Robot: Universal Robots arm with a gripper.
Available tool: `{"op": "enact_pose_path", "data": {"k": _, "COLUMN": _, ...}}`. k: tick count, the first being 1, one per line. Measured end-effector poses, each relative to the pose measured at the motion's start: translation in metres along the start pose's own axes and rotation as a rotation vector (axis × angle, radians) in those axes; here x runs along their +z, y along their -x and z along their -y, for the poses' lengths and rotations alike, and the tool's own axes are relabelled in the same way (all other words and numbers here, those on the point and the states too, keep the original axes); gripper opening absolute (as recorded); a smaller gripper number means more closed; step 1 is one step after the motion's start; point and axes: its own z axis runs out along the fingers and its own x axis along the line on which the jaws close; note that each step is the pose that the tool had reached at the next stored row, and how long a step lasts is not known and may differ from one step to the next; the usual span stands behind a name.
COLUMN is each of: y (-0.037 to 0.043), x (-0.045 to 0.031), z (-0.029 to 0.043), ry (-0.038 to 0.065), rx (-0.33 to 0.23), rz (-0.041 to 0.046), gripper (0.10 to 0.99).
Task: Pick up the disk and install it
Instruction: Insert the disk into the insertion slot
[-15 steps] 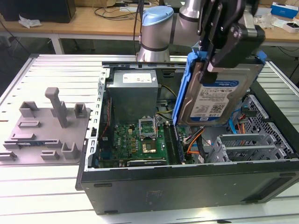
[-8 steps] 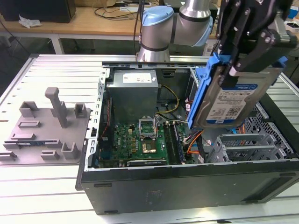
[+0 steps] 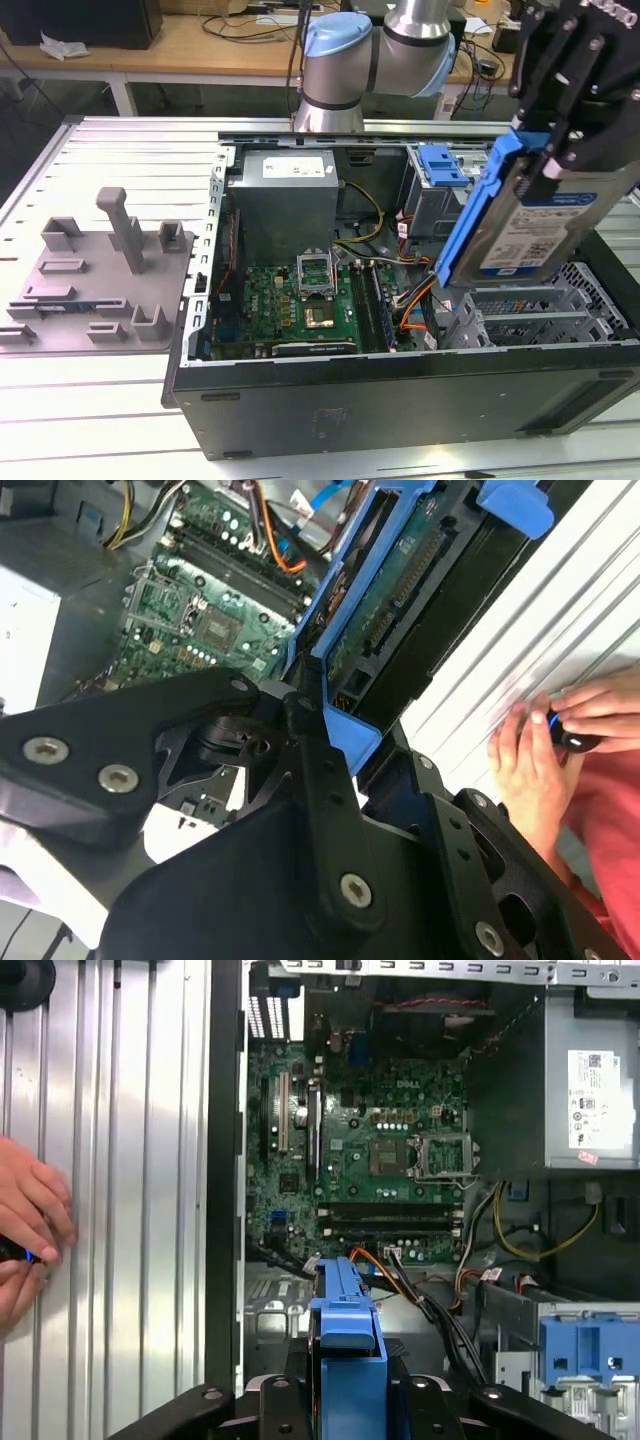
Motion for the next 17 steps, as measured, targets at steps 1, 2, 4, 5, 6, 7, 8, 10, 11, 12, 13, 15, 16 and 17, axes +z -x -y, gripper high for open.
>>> {"op": "enact_pose_path", "data": {"k": 1, "y": -0.0010, "x": 0.0001, "z": 0.0031, "ry": 0.000, "rx": 0.000, "rz": -0.0001, "gripper": 0.369}}
{"op": "enact_pose_path", "data": {"k": 2, "y": -0.0024, "x": 0.0002, "z": 0.0077, "ry": 0.000, "rx": 0.000, "rz": -0.0002, "gripper": 0.369}}
{"op": "enact_pose_path", "data": {"k": 4, "y": -0.0046, "x": 0.0006, "z": 0.0154, "ry": 0.000, "rx": -0.001, "rz": -0.0001, "gripper": 0.369}}
{"op": "enact_pose_path", "data": {"k": 5, "y": -0.0061, "x": 0.0009, "z": 0.0220, "ry": 0.000, "rx": -0.001, "rz": -0.0003, "gripper": 0.369}}
{"op": "enact_pose_path", "data": {"k": 6, "y": -0.0066, "x": 0.0011, "z": 0.0258, "ry": 0.000, "rx": -0.002, "rz": -0.0002, "gripper": 0.369}}
{"op": "enact_pose_path", "data": {"k": 7, "y": -0.0069, "x": 0.0013, "z": 0.0298, "ry": 0.000, "rx": -0.002, "rz": -0.0003, "gripper": 0.369}}
{"op": "enact_pose_path", "data": {"k": 8, "y": -0.0072, "x": 0.0018, "z": 0.0362, "ry": 0.000, "rx": -0.004, "rz": -0.0007, "gripper": 0.369}}
{"op": "enact_pose_path", "data": {"k": 10, "y": -0.0073, "x": 0.0044, "z": 0.0404, "ry": 0.000, "rx": -0.019, "rz": -0.0020, "gripper": 0.369}}
{"op": "enact_pose_path", "data": {"k": 11, "y": -0.0073, "x": 0.0052, "z": 0.0404, "ry": 0.001, "rx": -0.026, "rz": -0.0023, "gripper": 0.369}}
{"op": "enact_pose_path", "data": {"k": 12, "y": -0.0074, "x": 0.0054, "z": 0.0404, "ry": 0.001, "rx": -0.029, "rz": -0.0024, "gripper": 0.369}}
{"op": "enact_pose_path", "data": {"k": 13, "y": -0.0074, "x": 0.0055, "z": 0.0404, "ry": 0.001, "rx": -0.031, "rz": -0.0026, "gripper": 0.369}}
{"op": "enact_pose_path", "data": {"k": 15, "y": -0.0074, "x": 0.0056, "z": 0.0404, "ry": 0.001, "rx": -0.031, "rz": -0.0026, "gripper": 0.369}}
{"op": "enact_pose_path", "data": {"k": 16, "y": -0.0074, "x": 0.0056, "z": 0.0404, "ry": 0.001, "rx": -0.031, "rz": -0.0026, "gripper": 0.369}}
{"op": "enact_pose_path", "data": {"k": 17, "y": -0.0074, "x": 0.0056, "z": 0.0404, "ry": 0.001, "rx": -0.031, "rz": -0.0026, "gripper": 0.369}}
